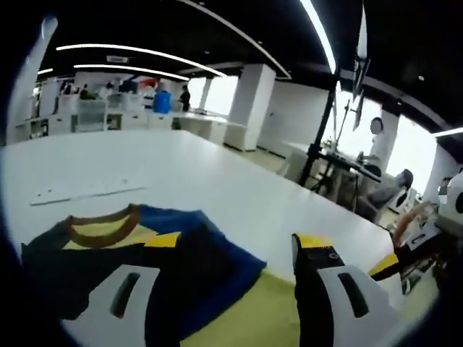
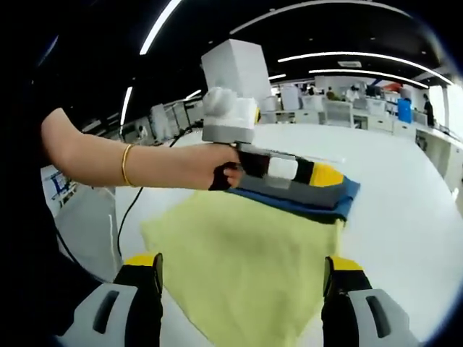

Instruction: Fold the garment on the visible template until the final outline fits inside the template.

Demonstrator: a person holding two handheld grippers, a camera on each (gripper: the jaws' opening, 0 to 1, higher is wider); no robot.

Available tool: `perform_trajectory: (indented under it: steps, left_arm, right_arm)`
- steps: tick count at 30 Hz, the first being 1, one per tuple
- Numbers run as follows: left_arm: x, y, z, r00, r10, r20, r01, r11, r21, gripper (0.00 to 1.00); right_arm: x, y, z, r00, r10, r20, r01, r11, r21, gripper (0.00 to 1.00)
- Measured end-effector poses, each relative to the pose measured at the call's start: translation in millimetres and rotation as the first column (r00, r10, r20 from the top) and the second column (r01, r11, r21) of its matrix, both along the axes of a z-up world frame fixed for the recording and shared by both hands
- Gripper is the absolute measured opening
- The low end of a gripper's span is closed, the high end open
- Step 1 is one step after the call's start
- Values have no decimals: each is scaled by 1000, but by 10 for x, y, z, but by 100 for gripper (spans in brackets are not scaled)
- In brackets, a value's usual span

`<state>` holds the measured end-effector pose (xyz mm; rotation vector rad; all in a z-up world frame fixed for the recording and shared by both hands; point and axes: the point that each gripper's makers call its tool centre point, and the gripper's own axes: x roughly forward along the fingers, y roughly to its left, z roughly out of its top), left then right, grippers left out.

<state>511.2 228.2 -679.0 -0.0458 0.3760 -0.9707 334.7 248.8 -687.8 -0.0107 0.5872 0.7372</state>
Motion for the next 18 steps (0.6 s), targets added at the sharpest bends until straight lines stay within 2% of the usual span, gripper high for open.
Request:
perform_trajectory:
  steps: [5, 8, 11, 18]
  left_arm:
    - [-100, 225, 104, 999, -30, 21, 29, 1000, 9, 85]
    - [-187, 370, 159, 997, -66, 49, 64, 998, 25, 94]
    - [-297, 564, 173, 994, -94, 55, 91, 994, 60, 99]
    - [-584, 950, 122, 988, -146, 57, 139, 984, 114, 99]
  right_arm:
    - [-57, -64, -18, 999, 46, -15, -47, 998, -39, 90]
    - [-116, -100, -48, 996, 85, -27, -87, 993, -78, 89]
    - [-196, -130, -98, 991, 126, -53, -131, 985, -110, 85]
    - [-317, -136, -167, 978, 193, -79, -204, 965, -162, 80]
